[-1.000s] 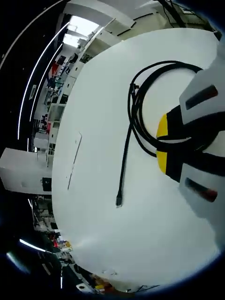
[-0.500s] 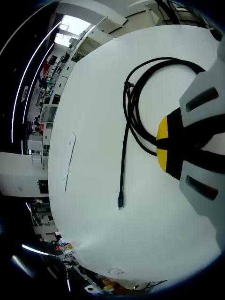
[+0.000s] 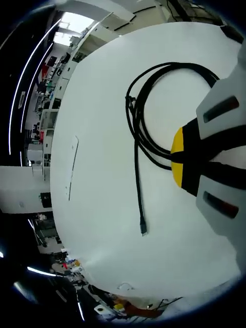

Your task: Plug the desk Type‑C cable into the charger adapter.

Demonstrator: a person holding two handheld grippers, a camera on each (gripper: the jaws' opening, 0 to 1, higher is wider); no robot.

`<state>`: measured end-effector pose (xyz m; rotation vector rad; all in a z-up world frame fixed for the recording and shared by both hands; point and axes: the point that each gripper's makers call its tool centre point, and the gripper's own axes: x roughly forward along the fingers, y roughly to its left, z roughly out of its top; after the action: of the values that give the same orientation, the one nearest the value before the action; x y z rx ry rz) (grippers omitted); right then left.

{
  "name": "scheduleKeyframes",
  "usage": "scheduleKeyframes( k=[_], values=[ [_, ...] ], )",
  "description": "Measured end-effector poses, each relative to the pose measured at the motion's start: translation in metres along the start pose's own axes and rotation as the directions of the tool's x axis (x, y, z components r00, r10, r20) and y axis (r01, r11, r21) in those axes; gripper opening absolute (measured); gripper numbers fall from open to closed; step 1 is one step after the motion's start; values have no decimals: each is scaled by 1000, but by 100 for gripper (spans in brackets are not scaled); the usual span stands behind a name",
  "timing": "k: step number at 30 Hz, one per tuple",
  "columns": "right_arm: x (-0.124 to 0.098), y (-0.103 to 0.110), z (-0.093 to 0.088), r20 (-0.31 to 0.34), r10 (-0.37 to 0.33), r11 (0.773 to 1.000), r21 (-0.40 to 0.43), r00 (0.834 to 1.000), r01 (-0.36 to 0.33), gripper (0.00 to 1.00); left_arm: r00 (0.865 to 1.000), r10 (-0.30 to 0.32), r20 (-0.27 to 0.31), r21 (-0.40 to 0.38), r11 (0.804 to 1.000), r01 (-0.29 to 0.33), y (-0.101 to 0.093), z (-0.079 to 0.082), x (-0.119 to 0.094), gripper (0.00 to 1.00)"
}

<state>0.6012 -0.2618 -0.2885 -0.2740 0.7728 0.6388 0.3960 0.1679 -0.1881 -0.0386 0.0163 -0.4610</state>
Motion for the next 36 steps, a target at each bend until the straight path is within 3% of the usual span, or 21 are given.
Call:
scheduleKeyframes(
  k=[7, 10, 15, 22, 36],
  values=[
    [-5, 12, -4, -9, 25, 1000, 18, 1000, -24, 1, 1000, -1, 3, 7, 1000, 1, -1, 2, 0, 100],
    [-13, 34, -9, -15, 38, 999, 19, 999, -38, 1, 1000, -1, 4, 9, 1000, 0, -1, 2, 0, 100],
    [-18, 45, -11, -24, 63, 997, 42, 998, -62, 1, 1000, 0, 1, 9, 1000, 0, -1, 1, 0, 100],
    [-28, 96, -22, -44, 114, 993, 45, 992, -112, 1, 1000, 3, -5, 6, 1000, -3, 0, -2, 0, 100],
    [-47, 154, -37, -73, 199, 980, 37, 977, -197, 1, 1000, 1, 0, 15, 1000, -1, -2, 1, -1, 100]
  ],
)
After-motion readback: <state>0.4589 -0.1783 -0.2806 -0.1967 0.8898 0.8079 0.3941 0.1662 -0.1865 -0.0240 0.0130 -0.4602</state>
